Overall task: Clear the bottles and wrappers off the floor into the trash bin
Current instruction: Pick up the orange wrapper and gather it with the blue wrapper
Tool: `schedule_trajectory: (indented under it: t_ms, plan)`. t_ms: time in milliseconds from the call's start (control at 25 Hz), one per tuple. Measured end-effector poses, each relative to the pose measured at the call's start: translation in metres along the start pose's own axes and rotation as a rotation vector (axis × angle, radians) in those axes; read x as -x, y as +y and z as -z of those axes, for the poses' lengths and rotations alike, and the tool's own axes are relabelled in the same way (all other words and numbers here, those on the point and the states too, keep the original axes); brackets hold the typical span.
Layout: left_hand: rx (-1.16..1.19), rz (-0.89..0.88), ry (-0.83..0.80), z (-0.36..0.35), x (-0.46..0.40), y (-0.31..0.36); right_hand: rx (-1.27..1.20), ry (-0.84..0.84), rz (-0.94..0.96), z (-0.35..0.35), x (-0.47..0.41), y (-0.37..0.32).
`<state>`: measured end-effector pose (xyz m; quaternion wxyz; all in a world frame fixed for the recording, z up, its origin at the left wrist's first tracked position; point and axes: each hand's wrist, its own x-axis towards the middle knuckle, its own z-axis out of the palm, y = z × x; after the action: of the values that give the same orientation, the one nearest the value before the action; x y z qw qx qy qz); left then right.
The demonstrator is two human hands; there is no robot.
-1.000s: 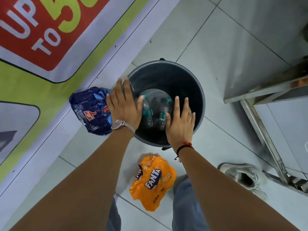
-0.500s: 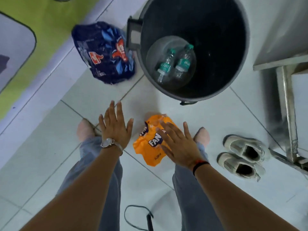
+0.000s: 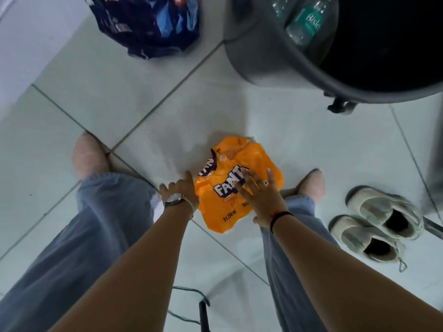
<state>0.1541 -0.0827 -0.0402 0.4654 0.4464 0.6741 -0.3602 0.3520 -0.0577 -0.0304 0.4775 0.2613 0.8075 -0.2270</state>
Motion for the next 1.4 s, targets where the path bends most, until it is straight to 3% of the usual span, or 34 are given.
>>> schedule_trajectory:
  t_ms: [160, 240, 320, 400, 480, 560, 640, 760, 960, 1040, 1160, 1240, 1400]
  plan:
    - [0.089, -0.047, 0.228, 0.024, -0.028, -0.001, -0.083, 0.147, -0.034, 0.01, -0.025, 0.006]
    - [0.183, -0.095, 0.444, 0.047, -0.039, -0.006, -0.172, 0.228, -0.072, 0.027, -0.039, 0.007]
    - [0.228, -0.257, 0.678, 0.065, -0.042, -0.011, -0.25, 0.279, -0.136, 0.048, -0.054, 0.007]
    - [0.109, -0.485, 0.811, 0.068, -0.037, -0.012, -0.296, 0.321, -0.181, 0.068, -0.065, 0.008]
    - [-0.067, -0.605, 0.714, 0.061, -0.033, -0.014, -0.27, 0.343, -0.176, 0.079, -0.071, 0.007]
    - [-0.194, -0.56, 0.473, 0.052, -0.038, -0.018, -0.209, 0.342, -0.14, 0.08, -0.072, 0.011]
    - [-0.299, -0.487, 0.339, 0.044, -0.047, -0.02, -0.125, 0.323, -0.118, 0.074, -0.069, 0.019]
    - [-0.374, -0.42, 0.268, 0.038, -0.057, -0.012, -0.032, 0.281, -0.13, 0.063, -0.065, 0.031]
    - [-0.292, -0.364, 0.202, 0.042, -0.043, -0.008, -0.08, 0.199, -0.155, 0.064, -0.052, 0.024]
    - [-0.295, -0.419, 0.281, 0.048, -0.023, -0.025, -0.067, 0.32, -0.193, 0.072, -0.032, 0.005]
    - [-0.566, -0.61, 0.569, 0.081, 0.008, -0.065, -0.17, 0.431, -0.194, 0.091, -0.005, -0.037]
    - [-0.641, -0.712, 0.648, 0.126, 0.015, -0.09, -0.274, 0.517, -0.183, 0.122, -0.003, -0.062]
    - [-0.635, -0.715, 0.87, 0.24, 0.002, -0.124, -0.459, 0.663, -0.318, 0.217, -0.031, -0.08]
